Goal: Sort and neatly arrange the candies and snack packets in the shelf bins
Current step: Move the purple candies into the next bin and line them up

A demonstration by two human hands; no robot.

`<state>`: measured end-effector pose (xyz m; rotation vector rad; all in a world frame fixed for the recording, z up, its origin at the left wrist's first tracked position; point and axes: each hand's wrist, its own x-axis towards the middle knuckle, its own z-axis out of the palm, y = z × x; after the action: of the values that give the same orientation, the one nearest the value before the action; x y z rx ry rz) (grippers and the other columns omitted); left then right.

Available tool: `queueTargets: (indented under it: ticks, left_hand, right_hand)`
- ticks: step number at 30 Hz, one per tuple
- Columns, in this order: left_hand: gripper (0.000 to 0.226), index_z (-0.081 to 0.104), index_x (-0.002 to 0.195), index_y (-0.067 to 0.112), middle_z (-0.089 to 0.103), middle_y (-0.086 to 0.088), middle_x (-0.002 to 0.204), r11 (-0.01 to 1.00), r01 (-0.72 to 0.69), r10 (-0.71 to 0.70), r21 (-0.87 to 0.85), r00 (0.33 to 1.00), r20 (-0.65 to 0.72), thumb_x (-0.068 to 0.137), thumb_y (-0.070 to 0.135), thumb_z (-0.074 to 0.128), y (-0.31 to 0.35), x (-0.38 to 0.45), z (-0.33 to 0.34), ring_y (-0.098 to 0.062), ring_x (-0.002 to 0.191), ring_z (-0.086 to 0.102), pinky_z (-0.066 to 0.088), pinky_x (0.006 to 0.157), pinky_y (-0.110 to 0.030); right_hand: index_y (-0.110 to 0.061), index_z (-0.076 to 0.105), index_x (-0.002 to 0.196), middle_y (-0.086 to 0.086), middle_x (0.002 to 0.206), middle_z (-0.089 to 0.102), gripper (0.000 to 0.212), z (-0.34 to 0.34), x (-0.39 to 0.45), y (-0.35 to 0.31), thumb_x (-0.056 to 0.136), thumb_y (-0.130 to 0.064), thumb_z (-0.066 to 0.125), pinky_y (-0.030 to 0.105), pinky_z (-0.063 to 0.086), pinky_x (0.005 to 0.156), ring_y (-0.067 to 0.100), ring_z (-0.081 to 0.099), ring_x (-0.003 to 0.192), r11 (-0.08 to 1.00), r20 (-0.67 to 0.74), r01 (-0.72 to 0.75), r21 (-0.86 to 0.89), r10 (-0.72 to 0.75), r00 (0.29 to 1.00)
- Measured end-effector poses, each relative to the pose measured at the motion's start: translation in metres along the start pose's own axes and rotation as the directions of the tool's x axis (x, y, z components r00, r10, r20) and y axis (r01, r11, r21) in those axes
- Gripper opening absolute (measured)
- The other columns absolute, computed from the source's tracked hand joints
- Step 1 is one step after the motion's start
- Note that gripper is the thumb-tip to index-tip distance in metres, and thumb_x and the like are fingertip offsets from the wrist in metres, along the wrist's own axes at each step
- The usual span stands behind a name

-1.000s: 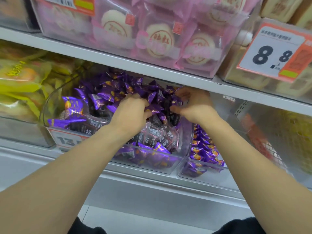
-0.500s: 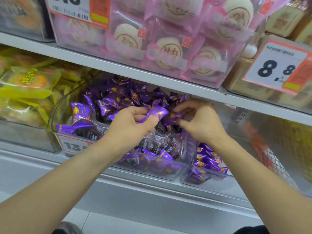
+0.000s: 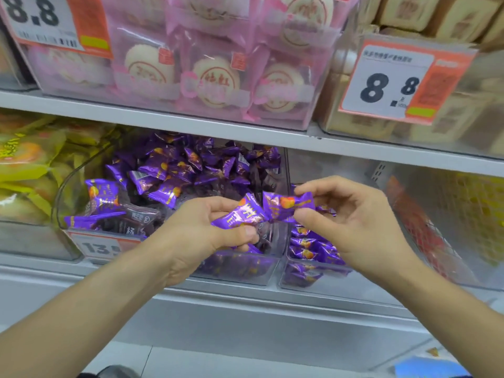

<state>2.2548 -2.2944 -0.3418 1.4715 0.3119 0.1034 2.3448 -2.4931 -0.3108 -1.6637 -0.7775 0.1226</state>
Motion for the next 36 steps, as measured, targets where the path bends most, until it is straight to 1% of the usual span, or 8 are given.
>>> queueTargets:
  ticks: [3,10,13,16,23,27,31,36]
  left_hand:
    - [0.040,0.069,0.104,0.001,0.075,-0.017,0.092,0.999,-0.010,0.011,-0.030,0.999,0.035,0.072,0.025,0.072,0.002,-0.001,0.012,-0.024,0.079,0.071,0.059,0.067,-0.027]
    - [0.036,0.071,0.098,-0.001,0.074,-0.019,0.086,1.000,-0.016,0.016,-0.012,0.999,-0.035,0.070,0.022,0.073,0.004,0.002,0.026,-0.022,0.066,0.070,0.058,0.060,-0.025]
    - [0.038,0.070,0.101,-0.001,0.074,-0.019,0.087,1.000,0.031,-0.031,0.004,0.999,0.016,0.071,0.021,0.072,0.002,0.001,0.033,-0.024,0.069,0.070,0.060,0.062,-0.029]
    - [0.035,0.069,0.104,-0.003,0.072,-0.020,0.089,0.996,0.074,-0.068,-0.058,0.992,0.103,0.077,0.019,0.073,0.002,0.003,0.040,-0.024,0.072,0.069,0.059,0.063,-0.029]
    - [0.044,0.072,0.115,0.012,0.071,-0.015,0.111,0.994,0.046,-0.016,-0.094,0.955,0.297,0.087,0.039,0.053,0.007,0.003,0.040,-0.024,0.088,0.066,0.054,0.073,-0.036]
    - [0.034,0.074,0.107,0.019,0.075,-0.011,0.102,0.992,-0.042,0.015,0.121,0.977,0.213,0.083,0.042,0.066,0.000,0.002,0.041,-0.023,0.070,0.068,0.054,0.071,-0.036]
    - [0.032,0.068,0.115,0.007,0.074,-0.015,0.105,0.997,-0.072,0.077,-0.040,0.985,0.152,0.087,0.023,0.068,-0.003,0.003,0.039,-0.026,0.082,0.073,0.060,0.072,-0.035]
    - [0.032,0.066,0.121,0.005,0.073,-0.013,0.113,0.992,-0.089,0.106,-0.091,0.974,0.200,0.091,0.016,0.066,-0.002,0.002,0.042,-0.025,0.096,0.072,0.058,0.080,-0.031]
  right_hand:
    - [-0.012,0.068,0.094,0.006,0.090,0.076,0.022,-0.010,-0.002,0.003,0.082,0.007,0.071,0.022,0.056,0.071,0.015,0.071,0.079,0.976,-0.024,-0.159,0.148,0.165,0.986]
    - [-0.004,0.056,0.112,0.020,0.093,0.073,0.029,-0.023,-0.006,0.007,0.088,0.011,0.060,0.034,0.062,0.067,0.039,0.073,0.088,0.738,0.105,-0.416,0.531,0.429,0.897]
    - [-0.008,0.065,0.107,0.013,0.092,0.076,0.048,-0.025,-0.009,0.010,0.066,0.011,0.080,0.033,0.061,0.079,0.031,0.073,0.085,0.863,0.044,-0.319,0.392,0.329,0.943]
    - [-0.008,0.071,0.099,0.010,0.099,0.076,0.037,-0.023,-0.012,0.012,0.069,0.013,0.077,0.032,0.058,0.084,0.025,0.074,0.089,0.949,-0.004,-0.175,0.263,0.182,0.983]
    - [-0.020,0.072,0.109,0.004,0.086,0.073,0.033,-0.017,-0.014,0.011,0.081,-0.003,0.070,0.025,0.052,0.063,0.016,0.058,0.060,0.958,0.264,-0.248,0.147,0.204,0.943]
    - [-0.016,0.061,0.118,0.004,0.086,0.072,0.041,-0.014,-0.010,0.011,0.081,-0.007,0.077,0.029,0.051,0.064,0.012,0.062,0.061,0.946,0.175,-0.300,0.121,0.277,0.945]
    - [-0.009,0.061,0.111,0.006,0.090,0.070,0.062,-0.011,-0.012,0.014,0.057,-0.028,0.083,0.029,0.056,0.065,0.017,0.066,0.065,0.927,0.041,-0.313,0.207,0.312,0.949]
    - [-0.005,0.065,0.093,0.010,0.087,0.073,0.037,-0.006,-0.016,0.018,0.065,-0.023,0.081,0.033,0.060,0.065,0.021,0.070,0.069,0.956,0.091,-0.278,0.098,0.269,0.959]
